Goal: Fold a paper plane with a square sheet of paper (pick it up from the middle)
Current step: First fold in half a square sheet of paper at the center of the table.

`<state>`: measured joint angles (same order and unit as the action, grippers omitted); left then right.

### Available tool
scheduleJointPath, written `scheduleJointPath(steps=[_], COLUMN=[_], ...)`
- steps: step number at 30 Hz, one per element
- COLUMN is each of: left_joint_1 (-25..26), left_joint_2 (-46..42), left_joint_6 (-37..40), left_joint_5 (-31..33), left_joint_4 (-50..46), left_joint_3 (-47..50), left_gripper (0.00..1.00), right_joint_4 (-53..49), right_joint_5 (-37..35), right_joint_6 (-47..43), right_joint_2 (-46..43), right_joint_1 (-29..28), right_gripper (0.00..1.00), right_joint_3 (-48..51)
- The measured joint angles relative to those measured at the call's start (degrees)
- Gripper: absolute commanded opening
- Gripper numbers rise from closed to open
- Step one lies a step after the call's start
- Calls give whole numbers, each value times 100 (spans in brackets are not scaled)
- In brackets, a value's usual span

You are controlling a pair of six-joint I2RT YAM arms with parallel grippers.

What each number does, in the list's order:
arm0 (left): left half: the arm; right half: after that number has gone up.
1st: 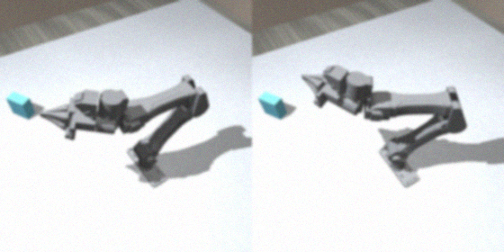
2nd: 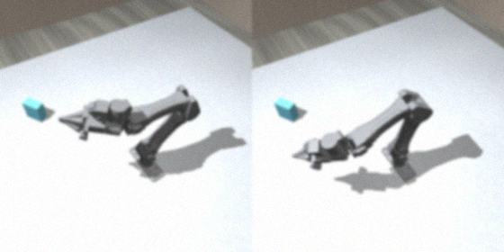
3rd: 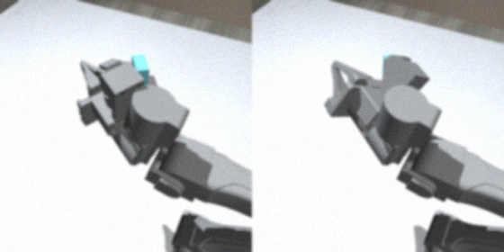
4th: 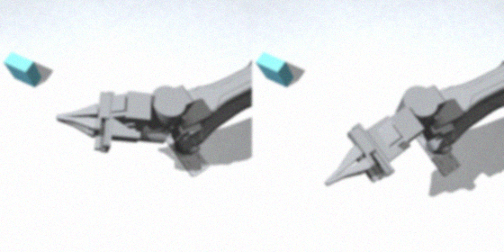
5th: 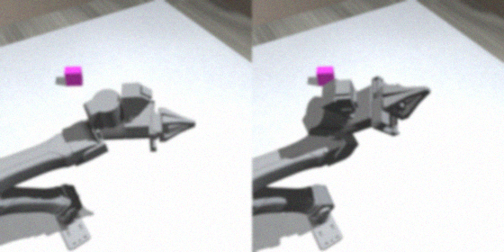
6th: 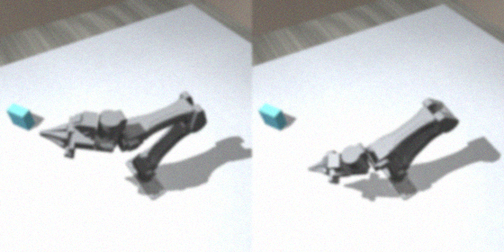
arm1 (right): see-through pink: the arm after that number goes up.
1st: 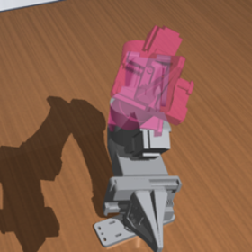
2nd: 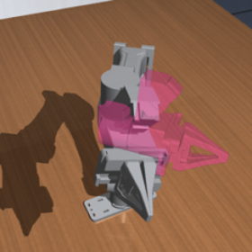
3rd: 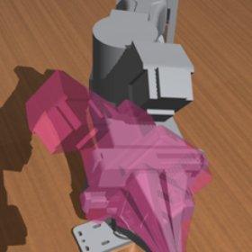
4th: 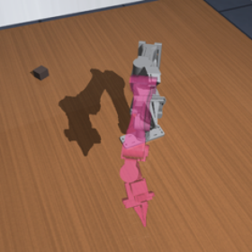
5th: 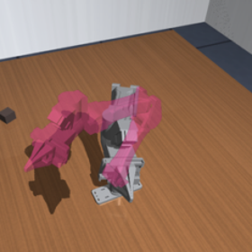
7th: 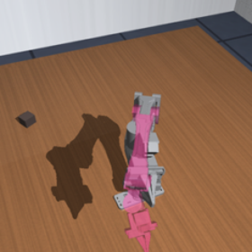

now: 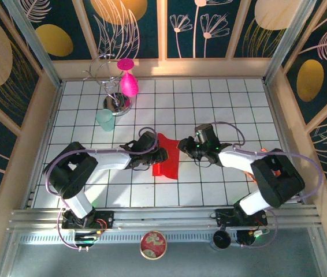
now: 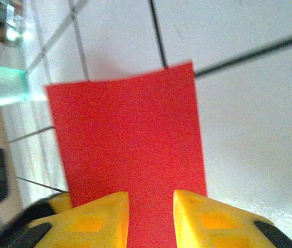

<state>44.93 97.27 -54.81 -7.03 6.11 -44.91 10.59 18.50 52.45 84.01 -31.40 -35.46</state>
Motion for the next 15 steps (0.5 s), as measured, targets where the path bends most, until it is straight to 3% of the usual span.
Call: scheduleJointPath(steps=[5, 8, 15], left_joint_1=[-151, -306, -723], left_joint_2=[-339, -605, -1316], left_joint_6=[52, 52, -175], left_joint_5=[-223, -501, -1384], left_joint_4=[116, 304, 1099], left_joint_3=[2, 4, 90], left_gripper=[32, 31, 31], right_joint_4=[125, 267, 1091], right_joint_5=[-9, 133, 1137], right_joint_6=[-81, -92, 72], right_joint_2=[-717, -1036, -1342], right_joint_1=[431, 678, 1248], right_gripper=[38, 46, 67], right_joint_3=[238, 428, 638])
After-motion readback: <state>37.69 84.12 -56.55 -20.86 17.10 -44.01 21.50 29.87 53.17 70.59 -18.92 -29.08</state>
